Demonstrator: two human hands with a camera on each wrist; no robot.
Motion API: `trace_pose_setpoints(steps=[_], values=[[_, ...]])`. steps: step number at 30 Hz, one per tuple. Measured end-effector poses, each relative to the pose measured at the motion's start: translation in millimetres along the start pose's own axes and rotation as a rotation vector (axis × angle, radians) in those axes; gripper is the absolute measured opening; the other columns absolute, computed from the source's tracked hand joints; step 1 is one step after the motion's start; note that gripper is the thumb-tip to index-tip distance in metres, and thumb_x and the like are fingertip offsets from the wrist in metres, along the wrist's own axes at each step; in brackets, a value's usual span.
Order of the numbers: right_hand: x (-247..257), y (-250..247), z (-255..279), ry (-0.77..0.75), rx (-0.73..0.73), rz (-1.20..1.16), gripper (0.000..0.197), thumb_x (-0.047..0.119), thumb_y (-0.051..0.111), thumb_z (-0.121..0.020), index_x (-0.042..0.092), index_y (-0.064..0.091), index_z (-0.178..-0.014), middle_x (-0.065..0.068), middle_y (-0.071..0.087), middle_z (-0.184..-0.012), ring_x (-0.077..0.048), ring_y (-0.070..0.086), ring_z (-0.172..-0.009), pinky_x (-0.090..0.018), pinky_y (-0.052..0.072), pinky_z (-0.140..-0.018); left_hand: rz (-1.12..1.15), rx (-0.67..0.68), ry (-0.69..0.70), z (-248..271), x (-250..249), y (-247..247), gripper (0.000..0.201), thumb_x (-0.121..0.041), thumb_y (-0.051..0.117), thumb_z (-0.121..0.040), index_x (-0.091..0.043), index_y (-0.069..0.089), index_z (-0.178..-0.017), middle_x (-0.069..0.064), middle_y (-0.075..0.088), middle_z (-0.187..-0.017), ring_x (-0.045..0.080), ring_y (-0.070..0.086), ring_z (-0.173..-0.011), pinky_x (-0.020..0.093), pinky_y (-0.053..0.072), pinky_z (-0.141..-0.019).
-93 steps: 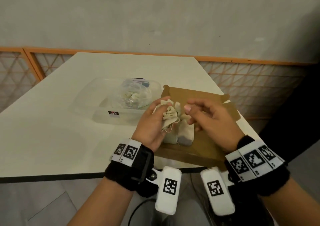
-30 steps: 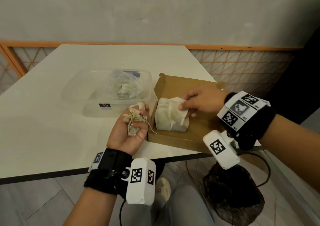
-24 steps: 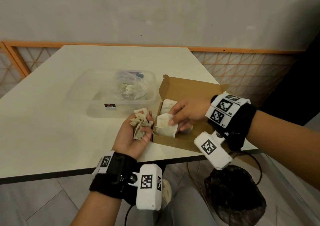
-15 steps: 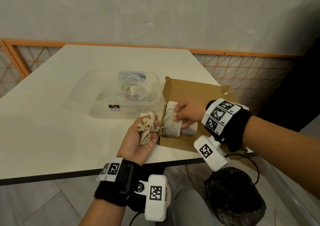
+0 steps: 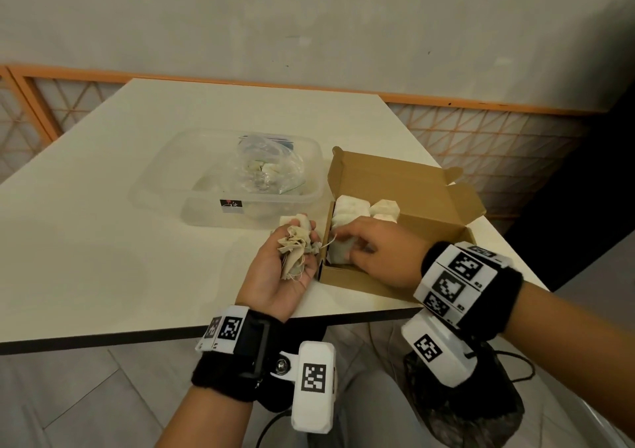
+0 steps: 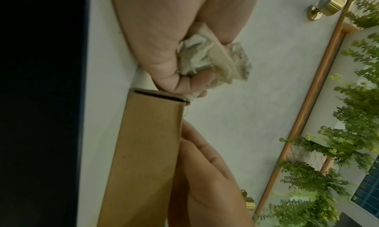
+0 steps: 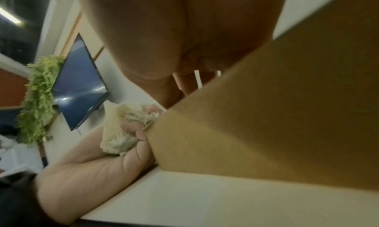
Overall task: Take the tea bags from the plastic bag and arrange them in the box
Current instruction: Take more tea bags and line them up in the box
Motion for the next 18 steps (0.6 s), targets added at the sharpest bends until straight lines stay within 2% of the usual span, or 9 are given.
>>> trace_pose_setpoints(steps=[2,5,8,10,12,14,15,17,18], values=[[-0.8,-1.1,-4.5,0.039,-0.053,-0.047,0.038,0.017,0.050,-0.092,0.019,0.052,-0.130,-0.002,0.053,-0.128,-0.016,0.050,-0.114,-0.017,0.036,-0.088,0.009,-0.013,0.045,-0.2,-0.8,-0.5,0.026,-0.019,0.048,-0.094,-0.008,0.048,-0.118,0.008,0.061,-0.083,0.013,0.065,-0.062,0.018,0.050,-0.046],[10.4,-13.6,-4.0,0.006,-0.251,-0.243,0.029,0.030,0.056,-0.090,0.022,0.058,-0.117,0.005,0.060,-0.102,-0.010,0.057,-0.090,-0.011,0.041,-0.068,-0.036,-0.005,0.126,1.7,-2.6,1.8,0.020,-0.018,0.046,-0.096,-0.014,0.053,-0.114,0.006,0.064,-0.079,0.011,0.065,-0.061,0.017,0.051,-0.048],[31.9,-12.0,-3.0,-0.026,-0.202,-0.378,0.044,0.046,0.070,-0.075,0.026,0.054,-0.111,0.007,0.059,-0.090,-0.006,0.057,-0.073,-0.019,0.047,-0.066,-0.074,0.016,0.167,2.1,-3.1,2.3,0.022,-0.022,0.045,-0.097,-0.020,0.055,-0.116,0.008,0.069,-0.090,0.015,0.069,-0.073,0.021,0.055,-0.056],[41.2,-3.9,-7.9,-0.048,-0.159,-0.350,0.047,0.041,0.076,-0.070,0.025,0.054,-0.109,0.005,0.061,-0.084,-0.004,0.055,-0.065,-0.019,0.045,-0.063,-0.074,0.036,0.177,3.1,-4.0,2.3,0.036,-0.027,0.048,-0.093,-0.015,0.050,-0.127,0.013,0.067,-0.108,0.021,0.069,-0.090,0.029,0.058,-0.068],[41.9,0.0,-15.8,-0.045,-0.166,-0.336,0.036,0.027,0.075,-0.074,0.021,0.058,-0.105,0.004,0.062,-0.078,-0.003,0.054,-0.063,-0.015,0.044,-0.061,-0.102,0.031,0.164,4.7,-3.6,3.6,0.057,-0.037,0.052,-0.087,-0.009,0.046,-0.136,0.015,0.062,-0.121,0.022,0.065,-0.101,0.028,0.058,-0.075],[37.0,-2.0,-24.0,-0.003,-0.176,-0.413,0.020,0.014,0.070,-0.079,0.019,0.063,-0.097,0.005,0.062,-0.075,-0.005,0.055,-0.061,-0.014,0.045,-0.061,-0.097,0.044,0.142,6.1,-3.9,4.2,0.062,-0.044,0.052,-0.085,-0.004,0.051,-0.132,0.015,0.063,-0.120,0.019,0.064,-0.097,0.025,0.055,-0.075],[33.8,-4.0,-27.5,0.018,-0.169,-0.487,0.015,0.009,0.067,-0.080,0.019,0.065,-0.091,0.003,0.062,-0.074,-0.009,0.056,-0.062,-0.019,0.048,-0.065,-0.087,0.061,0.134,6.6,-4.3,4.2,0.062,-0.045,0.052,-0.086,-0.001,0.052,-0.130,0.015,0.063,-0.119,0.020,0.064,-0.096,0.026,0.052,-0.077],[28.8,-9.2,-33.1,0.040,-0.157,-0.646,0.017,0.003,0.064,-0.083,0.020,0.066,-0.082,-0.005,0.064,-0.075,-0.018,0.057,-0.063,-0.030,0.051,-0.067,-0.069,0.091,0.119,6.9,-4.5,4.0,0.054,-0.035,0.057,-0.087,0.002,0.054,-0.126,0.015,0.063,-0.113,0.021,0.061,-0.089,0.026,0.050,-0.076],[26.7,-11.8,-35.4,0.041,-0.156,-0.695,0.018,0.002,0.063,-0.084,0.020,0.065,-0.080,-0.008,0.064,-0.077,-0.020,0.056,-0.063,-0.030,0.051,-0.065,-0.062,0.098,0.114,5.8,-4.4,2.8,0.047,-0.027,0.060,-0.085,0.000,0.056,-0.123,0.013,0.063,-0.106,0.019,0.060,-0.084,0.024,0.050,-0.071]])
Point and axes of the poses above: each hand's wrist, its own z-axis away from the middle knuckle, its own y-axis out of the palm, x = y × z, the point moved 4 cm from there along -z, towards the middle knuckle
